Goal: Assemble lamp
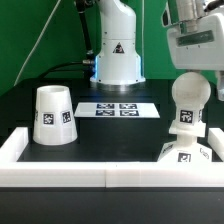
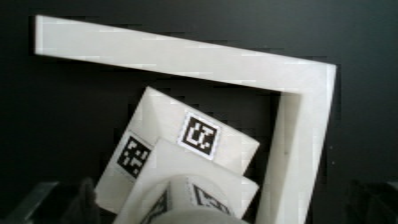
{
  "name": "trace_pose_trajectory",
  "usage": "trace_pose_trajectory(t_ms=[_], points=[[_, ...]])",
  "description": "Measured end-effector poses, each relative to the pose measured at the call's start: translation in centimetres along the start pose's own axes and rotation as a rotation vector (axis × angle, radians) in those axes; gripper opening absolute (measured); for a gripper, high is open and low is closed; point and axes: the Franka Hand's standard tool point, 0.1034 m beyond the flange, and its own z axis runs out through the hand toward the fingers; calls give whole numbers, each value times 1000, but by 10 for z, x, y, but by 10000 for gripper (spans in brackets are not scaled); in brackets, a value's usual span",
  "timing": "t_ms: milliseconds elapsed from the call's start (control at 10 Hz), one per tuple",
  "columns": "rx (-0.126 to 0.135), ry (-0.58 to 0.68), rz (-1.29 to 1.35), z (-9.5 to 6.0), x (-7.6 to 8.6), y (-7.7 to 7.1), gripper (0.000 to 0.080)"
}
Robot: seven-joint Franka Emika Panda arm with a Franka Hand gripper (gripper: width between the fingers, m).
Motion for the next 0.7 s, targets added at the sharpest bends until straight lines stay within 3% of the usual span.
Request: trace_pose_trajectory(t_ms=[300,700], points=[[-21,-19,-234,-10,-7,5,699],[-31,-27,-252,-12,-11,11,699]])
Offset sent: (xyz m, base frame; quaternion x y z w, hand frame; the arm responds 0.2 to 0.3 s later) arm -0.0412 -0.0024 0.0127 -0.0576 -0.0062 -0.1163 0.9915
